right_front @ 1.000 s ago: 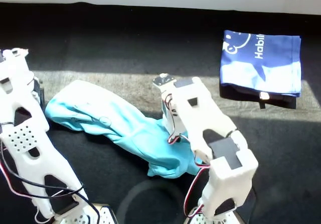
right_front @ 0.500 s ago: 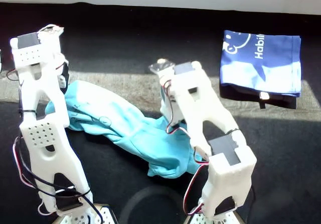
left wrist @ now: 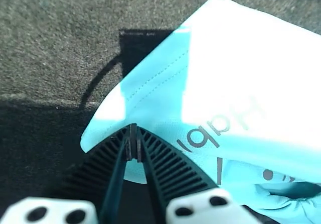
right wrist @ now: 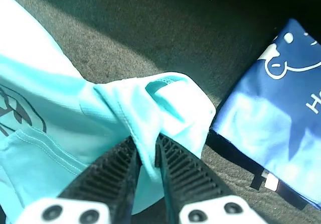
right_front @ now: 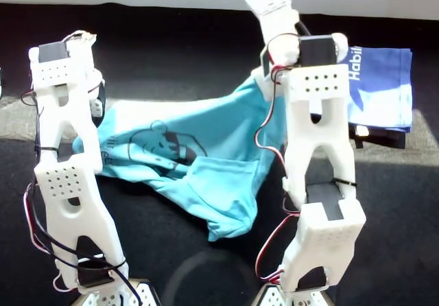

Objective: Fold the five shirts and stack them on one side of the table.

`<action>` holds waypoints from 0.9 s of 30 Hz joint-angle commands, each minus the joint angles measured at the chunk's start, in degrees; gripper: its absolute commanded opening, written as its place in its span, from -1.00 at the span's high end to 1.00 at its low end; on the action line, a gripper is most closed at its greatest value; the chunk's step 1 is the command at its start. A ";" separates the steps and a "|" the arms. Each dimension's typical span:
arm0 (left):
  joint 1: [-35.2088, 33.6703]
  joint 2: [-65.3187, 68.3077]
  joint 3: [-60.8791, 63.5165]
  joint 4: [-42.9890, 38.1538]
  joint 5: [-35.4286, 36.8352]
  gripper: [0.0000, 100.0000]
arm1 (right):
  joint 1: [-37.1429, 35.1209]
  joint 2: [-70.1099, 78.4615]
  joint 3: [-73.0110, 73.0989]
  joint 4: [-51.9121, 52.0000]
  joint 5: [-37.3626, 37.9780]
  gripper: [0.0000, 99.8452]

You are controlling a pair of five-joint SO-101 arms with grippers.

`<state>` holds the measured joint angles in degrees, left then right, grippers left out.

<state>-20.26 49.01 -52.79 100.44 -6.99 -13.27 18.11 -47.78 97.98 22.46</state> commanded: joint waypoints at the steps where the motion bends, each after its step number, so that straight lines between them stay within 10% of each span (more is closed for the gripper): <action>1: 2.15 -4.35 -0.57 0.35 2.20 0.98 | 0.66 -0.31 -6.02 1.89 0.53 0.99; 17: 7.43 -1.54 -4.09 -15.56 6.95 0.65 | 0.48 -1.71 21.76 3.03 0.44 0.99; 27: 7.52 11.47 -8.13 -15.91 5.63 0.65 | -2.07 -26.95 51.82 -2.59 0.53 0.99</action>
<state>-13.23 59.82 -58.51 81.71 -0.22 -14.95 1.49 -3.65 98.77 22.46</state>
